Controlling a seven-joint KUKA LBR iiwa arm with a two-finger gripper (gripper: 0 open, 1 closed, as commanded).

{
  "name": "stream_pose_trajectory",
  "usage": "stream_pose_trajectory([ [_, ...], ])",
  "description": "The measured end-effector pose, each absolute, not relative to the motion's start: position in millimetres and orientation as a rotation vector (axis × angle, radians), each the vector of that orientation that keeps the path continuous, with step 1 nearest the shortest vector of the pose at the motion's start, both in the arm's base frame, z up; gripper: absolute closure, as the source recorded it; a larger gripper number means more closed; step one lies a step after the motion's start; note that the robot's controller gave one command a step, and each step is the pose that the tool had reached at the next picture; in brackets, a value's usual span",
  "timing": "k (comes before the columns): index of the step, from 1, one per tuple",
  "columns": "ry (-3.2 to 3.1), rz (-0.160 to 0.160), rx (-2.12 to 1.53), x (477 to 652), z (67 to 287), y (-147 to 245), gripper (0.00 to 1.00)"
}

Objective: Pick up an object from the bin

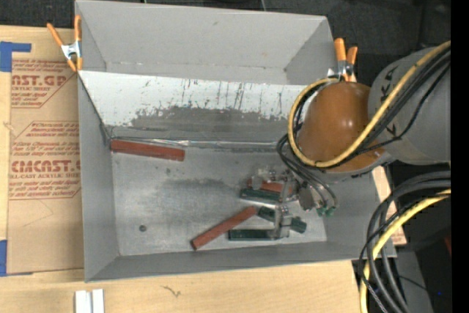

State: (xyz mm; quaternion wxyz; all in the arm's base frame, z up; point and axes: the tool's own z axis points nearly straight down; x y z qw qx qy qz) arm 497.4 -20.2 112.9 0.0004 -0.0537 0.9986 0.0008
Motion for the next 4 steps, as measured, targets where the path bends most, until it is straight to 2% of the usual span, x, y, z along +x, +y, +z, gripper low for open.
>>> stream_pose_trajectory([
  [1, 3.124, 0.001, -0.202, 485.8, 69.7, -21.8, 0.0],
  [2, 3.132, 0.007, 0.165, 487.0, 72.8, -26.6, 1.0],
  [4, 3.134, 0.007, 0.166, 486.4, 75.6, -26.4, 1.0],
])
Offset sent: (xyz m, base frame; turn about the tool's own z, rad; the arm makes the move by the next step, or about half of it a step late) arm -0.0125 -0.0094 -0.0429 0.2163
